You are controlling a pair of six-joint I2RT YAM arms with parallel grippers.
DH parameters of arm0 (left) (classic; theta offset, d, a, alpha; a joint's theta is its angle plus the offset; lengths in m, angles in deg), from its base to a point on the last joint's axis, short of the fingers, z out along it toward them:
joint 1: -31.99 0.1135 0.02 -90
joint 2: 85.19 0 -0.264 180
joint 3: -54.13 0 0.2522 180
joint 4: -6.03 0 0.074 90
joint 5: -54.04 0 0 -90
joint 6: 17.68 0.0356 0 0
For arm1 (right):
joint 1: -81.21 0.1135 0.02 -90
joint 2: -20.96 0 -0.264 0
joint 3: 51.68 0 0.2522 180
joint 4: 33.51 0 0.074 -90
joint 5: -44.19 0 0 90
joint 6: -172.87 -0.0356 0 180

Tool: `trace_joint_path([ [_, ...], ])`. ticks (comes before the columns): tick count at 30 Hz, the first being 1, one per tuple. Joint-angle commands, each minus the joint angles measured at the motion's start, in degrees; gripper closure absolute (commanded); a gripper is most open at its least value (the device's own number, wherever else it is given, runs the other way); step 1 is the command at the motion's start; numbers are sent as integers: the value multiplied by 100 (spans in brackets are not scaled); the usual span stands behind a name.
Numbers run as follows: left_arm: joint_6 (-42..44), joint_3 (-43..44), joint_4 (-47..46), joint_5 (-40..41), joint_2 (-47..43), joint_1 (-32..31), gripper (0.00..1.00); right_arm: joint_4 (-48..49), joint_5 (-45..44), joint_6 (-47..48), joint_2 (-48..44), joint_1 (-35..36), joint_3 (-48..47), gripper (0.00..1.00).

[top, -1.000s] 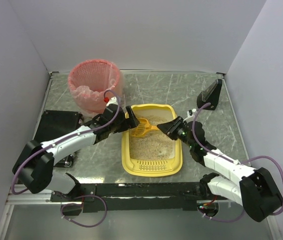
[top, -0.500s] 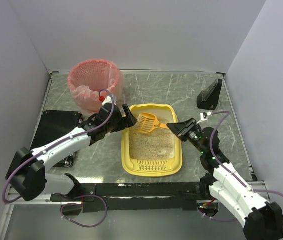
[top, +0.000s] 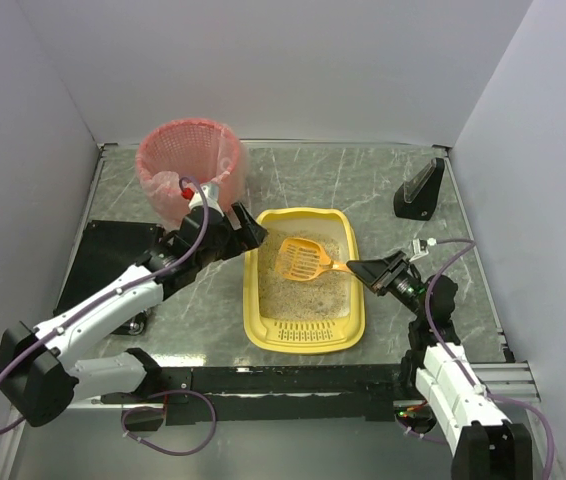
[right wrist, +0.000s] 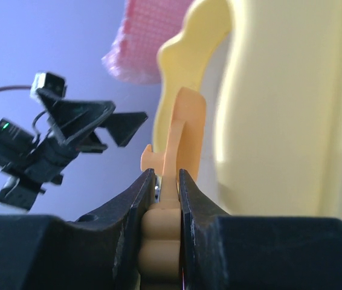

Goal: Clean the litter box

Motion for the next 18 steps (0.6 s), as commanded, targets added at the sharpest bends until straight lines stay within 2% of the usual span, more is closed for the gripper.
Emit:
trace_joint_path([
  [1, 7, -40, -19, 74, -271, 49, 3, 1475, 839, -405, 358, -134, -140, 100],
  [3, -11, -67, 16, 109, -306, 66, 3, 1957, 1530, -834, 535, -395, -140, 100],
  [4, -2, -75, 8, 110, -324, 92, 3, 2151, 1821, -994, 606, -885, -122, 100],
  [5, -2, -119, -53, 92, -359, 101, 3, 2101, 2268, -1108, 598, -1090, -87, 100],
  [6, 7, -128, -89, 83, -359, 110, 3, 1996, 2342, -1057, 580, -1257, -87, 100],
  [8, 16, -137, -150, 57, -324, 154, 3, 1836, 2081, -978, 606, -1268, -157, 100],
  [11, 7, -58, -11, 39, -254, 207, 3, 1987, 2323, -1136, 685, -1303, -210, 100],
  [14, 51, -84, 43, 118, -271, 233, 3, 1129, 2229, -725, 554, -1329, -298, 100],
  [16, 42, -111, 25, 101, -306, 303, 3, 1046, 2070, -705, 466, -1338, -411, 100],
  [18, 24, -128, 43, 57, -341, 338, 3, 530, 2017, -443, 413, -1330, -674, 100],
])
